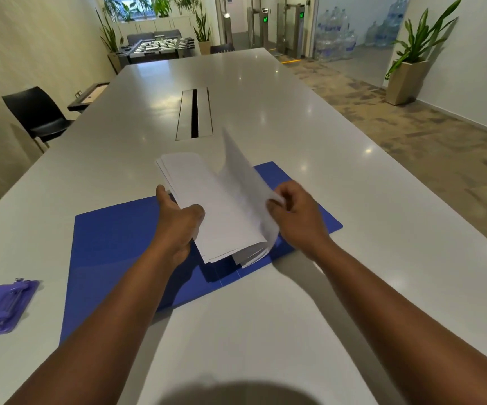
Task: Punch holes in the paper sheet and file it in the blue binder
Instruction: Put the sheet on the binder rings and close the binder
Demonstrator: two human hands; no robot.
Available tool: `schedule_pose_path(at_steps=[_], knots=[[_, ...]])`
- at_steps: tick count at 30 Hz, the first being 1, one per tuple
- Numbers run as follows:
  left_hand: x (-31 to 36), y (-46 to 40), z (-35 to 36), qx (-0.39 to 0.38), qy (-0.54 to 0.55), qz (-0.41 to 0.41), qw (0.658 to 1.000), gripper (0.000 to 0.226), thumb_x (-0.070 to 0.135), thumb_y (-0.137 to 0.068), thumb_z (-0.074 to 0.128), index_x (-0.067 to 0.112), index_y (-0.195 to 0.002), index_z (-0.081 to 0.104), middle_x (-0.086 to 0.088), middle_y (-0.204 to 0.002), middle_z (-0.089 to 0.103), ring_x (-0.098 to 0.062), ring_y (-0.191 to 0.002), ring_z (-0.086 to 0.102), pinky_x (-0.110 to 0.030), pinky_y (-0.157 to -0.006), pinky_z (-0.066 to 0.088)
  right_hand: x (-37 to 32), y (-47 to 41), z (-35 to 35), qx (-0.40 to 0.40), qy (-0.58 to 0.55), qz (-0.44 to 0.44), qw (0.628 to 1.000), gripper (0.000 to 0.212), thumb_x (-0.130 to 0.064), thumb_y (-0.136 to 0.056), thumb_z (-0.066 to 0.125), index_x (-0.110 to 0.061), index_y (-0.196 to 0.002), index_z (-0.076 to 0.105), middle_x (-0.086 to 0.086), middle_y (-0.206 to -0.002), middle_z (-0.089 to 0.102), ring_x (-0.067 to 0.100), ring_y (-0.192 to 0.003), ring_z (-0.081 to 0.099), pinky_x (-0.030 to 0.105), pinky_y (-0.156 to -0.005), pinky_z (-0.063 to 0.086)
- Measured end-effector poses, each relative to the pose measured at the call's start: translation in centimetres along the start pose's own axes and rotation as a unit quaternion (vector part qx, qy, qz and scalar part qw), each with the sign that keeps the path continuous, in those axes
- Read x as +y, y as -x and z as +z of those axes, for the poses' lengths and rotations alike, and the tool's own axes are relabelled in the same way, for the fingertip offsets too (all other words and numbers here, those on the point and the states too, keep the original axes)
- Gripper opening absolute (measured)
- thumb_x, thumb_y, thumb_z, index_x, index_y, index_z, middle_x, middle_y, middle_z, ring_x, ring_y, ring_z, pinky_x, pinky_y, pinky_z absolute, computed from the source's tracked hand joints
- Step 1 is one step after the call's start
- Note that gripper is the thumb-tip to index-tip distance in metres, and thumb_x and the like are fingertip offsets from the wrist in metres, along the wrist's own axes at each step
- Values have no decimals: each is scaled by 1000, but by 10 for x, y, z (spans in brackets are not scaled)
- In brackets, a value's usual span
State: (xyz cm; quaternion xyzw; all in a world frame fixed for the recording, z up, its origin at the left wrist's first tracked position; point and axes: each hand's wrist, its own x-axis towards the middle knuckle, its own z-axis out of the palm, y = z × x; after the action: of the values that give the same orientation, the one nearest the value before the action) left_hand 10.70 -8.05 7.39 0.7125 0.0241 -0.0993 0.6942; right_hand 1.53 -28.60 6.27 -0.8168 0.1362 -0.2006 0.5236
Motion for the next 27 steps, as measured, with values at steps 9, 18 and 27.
schedule_pose_path(at_steps=[9,18,27], knots=[[7,6,9,2,119,-25,993,39,33,-106,52,28,-144,42,-2,-122,71,-26,-103,74,-45,-74,64,-28,32,43,-142,200,-240,939,21,-33,-98,53,-17,-105,64,3,-122,71,27,-105,64,48,-84,56],[3,8,10,11,79,0,997,50,3,-100,59,25,-142,45,-2,-132,65,-27,-107,71,-42,-69,65,-15,30,46,-154,201,-286,924,42,-51,-94,62,-15,-113,70,3,-133,69,27,-128,58,52,-96,52],[5,4,11,-127,190,48,972,47,12,-107,47,28,-151,41,-8,-140,63,-30,-122,66,-51,-97,56,-7,22,32,-146,158,-137,967,70,-6,-96,59,-32,-156,36,-7,-166,30,14,-146,36,32,-112,40]])
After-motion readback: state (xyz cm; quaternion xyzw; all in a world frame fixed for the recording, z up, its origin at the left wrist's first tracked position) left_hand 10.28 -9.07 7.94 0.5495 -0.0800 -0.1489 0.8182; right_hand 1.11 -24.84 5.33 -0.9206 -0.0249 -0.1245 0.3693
